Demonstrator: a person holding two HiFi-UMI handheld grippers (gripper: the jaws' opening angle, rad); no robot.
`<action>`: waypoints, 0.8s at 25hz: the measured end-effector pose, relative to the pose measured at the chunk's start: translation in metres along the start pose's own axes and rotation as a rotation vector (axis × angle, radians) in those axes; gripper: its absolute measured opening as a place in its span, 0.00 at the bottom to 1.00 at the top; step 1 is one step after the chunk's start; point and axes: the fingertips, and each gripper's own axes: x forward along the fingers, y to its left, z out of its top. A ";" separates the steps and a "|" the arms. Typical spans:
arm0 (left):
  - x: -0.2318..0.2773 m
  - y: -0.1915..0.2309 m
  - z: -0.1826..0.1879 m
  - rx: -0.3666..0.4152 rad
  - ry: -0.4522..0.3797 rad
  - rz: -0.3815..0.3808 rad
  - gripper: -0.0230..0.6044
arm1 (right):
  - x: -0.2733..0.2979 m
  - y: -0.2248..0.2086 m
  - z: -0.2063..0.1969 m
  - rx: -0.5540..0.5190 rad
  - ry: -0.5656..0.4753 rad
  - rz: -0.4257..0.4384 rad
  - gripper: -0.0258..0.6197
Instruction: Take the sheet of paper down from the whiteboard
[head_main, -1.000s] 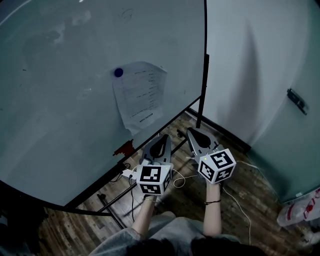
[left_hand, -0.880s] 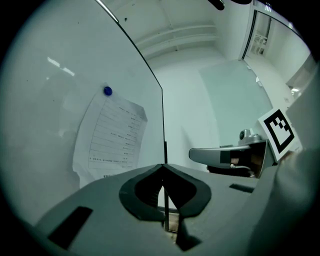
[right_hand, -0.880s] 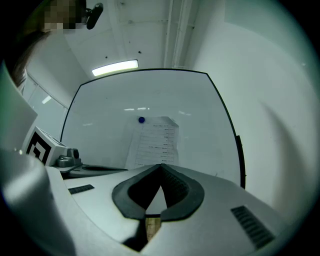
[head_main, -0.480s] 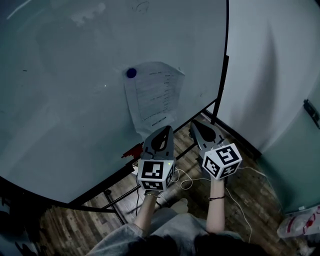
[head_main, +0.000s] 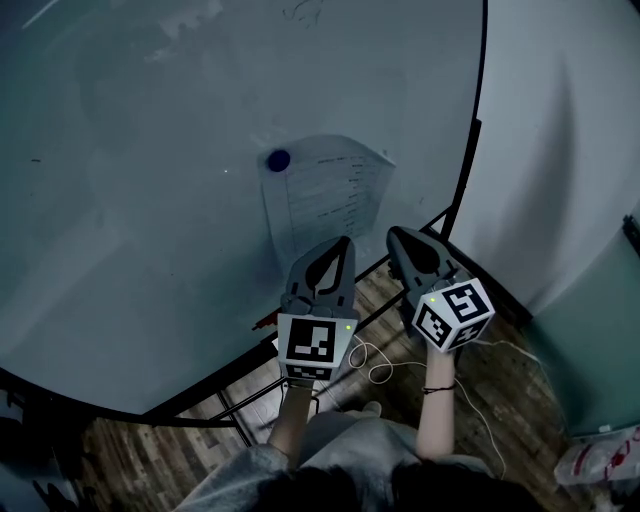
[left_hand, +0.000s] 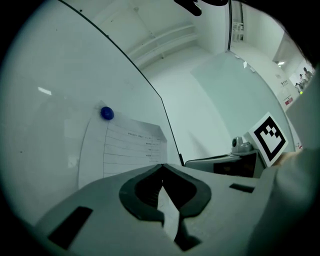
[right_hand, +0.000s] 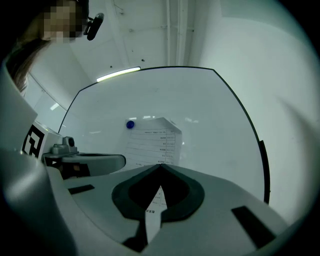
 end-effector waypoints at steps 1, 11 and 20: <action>0.000 0.003 0.002 -0.002 -0.007 0.004 0.05 | 0.001 0.000 0.000 0.005 -0.006 0.000 0.04; 0.009 0.026 0.015 0.070 -0.042 0.070 0.05 | 0.021 -0.017 0.017 0.008 -0.059 0.015 0.04; 0.015 0.041 0.030 0.100 -0.021 0.214 0.05 | 0.035 -0.036 0.027 0.030 -0.045 0.092 0.04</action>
